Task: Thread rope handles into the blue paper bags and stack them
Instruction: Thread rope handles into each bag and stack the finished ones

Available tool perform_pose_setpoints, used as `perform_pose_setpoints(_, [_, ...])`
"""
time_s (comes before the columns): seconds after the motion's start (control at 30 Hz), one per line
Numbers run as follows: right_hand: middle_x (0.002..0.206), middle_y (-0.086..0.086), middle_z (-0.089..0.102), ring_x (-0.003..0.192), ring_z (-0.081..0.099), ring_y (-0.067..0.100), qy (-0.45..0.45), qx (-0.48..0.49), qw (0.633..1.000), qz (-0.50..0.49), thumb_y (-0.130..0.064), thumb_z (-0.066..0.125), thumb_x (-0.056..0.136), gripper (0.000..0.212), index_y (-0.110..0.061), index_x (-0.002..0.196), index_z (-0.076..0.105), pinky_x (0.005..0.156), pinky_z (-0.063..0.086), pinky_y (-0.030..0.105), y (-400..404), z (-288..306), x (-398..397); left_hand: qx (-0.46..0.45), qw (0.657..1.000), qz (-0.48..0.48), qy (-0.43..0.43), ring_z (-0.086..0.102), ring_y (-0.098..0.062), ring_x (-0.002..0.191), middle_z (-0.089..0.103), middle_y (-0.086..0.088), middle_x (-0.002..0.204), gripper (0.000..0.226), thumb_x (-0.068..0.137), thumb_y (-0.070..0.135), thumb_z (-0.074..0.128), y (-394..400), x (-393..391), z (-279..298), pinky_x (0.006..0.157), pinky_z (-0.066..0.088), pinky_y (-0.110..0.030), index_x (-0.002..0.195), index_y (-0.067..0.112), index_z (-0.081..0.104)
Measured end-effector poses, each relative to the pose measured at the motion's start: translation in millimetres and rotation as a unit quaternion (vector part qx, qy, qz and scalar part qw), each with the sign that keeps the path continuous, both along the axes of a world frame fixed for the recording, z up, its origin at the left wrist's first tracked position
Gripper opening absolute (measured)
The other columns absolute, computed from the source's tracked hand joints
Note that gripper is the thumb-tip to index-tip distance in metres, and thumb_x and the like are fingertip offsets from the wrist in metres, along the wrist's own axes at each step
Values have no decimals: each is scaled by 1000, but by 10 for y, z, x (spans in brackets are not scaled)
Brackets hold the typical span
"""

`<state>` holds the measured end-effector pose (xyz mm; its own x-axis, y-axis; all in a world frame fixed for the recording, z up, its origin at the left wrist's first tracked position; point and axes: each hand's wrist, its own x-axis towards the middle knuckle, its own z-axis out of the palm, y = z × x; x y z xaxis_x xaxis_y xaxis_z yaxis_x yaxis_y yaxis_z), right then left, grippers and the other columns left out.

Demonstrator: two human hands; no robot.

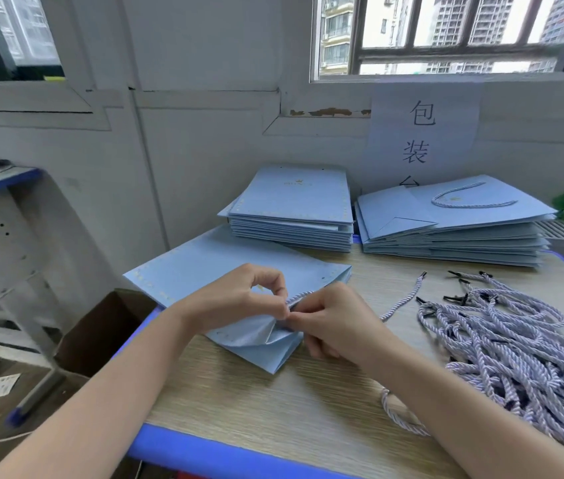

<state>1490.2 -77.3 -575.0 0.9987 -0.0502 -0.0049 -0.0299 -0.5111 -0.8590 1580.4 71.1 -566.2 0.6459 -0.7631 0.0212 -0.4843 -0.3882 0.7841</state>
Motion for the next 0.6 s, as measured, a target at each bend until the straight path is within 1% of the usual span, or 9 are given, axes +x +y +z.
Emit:
perform_pose_setpoints(0.1, [38,-2,49,33,31,10,-2,10,1000,-27,-21,65,80,35,-21,46,60,39,27,17,-13,-16,36,-1,1000,6,-6,57,-17,95,63,6,88,25,54,47,63,-7,29,-19,99,39,-49,68,28,58])
perform_pose_setpoints(0.2, [43,-3,52,39,38,10,-10,-4,1000,-13,-18,66,79,23,-17,56,63,44,31,21,-90,31,50,-14,1000,5,-7,56,-9,95,63,10,91,32,54,50,62,-20,59,-47,98,39,-41,76,27,58])
perform_pose_setpoints(0.23, [44,-3,53,41,40,11,-5,-19,1000,1,-16,65,78,20,-17,59,63,45,32,22,-131,63,47,-11,1000,9,-13,55,-6,98,62,13,95,37,53,51,62,-24,63,-53,98,38,-37,80,27,58])
perform_pose_setpoints(0.33, [44,-4,51,45,41,14,8,-62,998,25,-9,63,79,21,-15,60,57,46,31,23,-342,202,8,47,997,6,-53,41,8,116,51,19,118,56,49,58,56,-36,49,-86,96,33,-19,100,33,56])
perform_pose_setpoints(0.37, [43,-5,49,45,40,13,-1,-68,998,10,-7,63,80,22,-14,59,57,45,30,23,-457,247,-5,68,996,-1,-64,35,10,119,45,22,123,64,49,61,53,-35,37,-100,94,29,-13,108,36,54])
perform_pose_setpoints(0.4, [43,-5,48,44,39,12,-12,-66,998,-13,-6,63,80,22,-13,60,57,43,28,21,-578,291,-20,87,993,-5,-78,31,9,121,41,23,127,70,51,65,51,-36,35,-119,95,27,-12,115,37,52])
perform_pose_setpoints(0.47, [44,-2,46,42,36,11,-27,-46,997,-57,-5,61,81,16,-6,65,59,42,27,18,-787,352,-45,125,985,4,-117,29,4,123,39,21,128,76,56,78,43,-71,44,-131,102,24,-22,120,39,50])
perform_pose_setpoints(0.53, [45,1,45,40,33,10,-31,-27,995,-87,-4,59,82,15,-2,67,60,40,25,17,-912,363,-53,168,972,27,-164,34,-3,117,42,16,120,73,65,90,38,-169,104,-93,103,26,-32,116,40,52])
perform_pose_setpoints(0.6, [45,2,45,39,32,10,-24,-21,995,-100,-6,56,83,20,-3,64,60,39,24,17,-970,341,-45,178,966,49,-180,42,-8,107,46,11,108,57,74,80,40,-295,200,-56,98,35,-34,106,37,58])
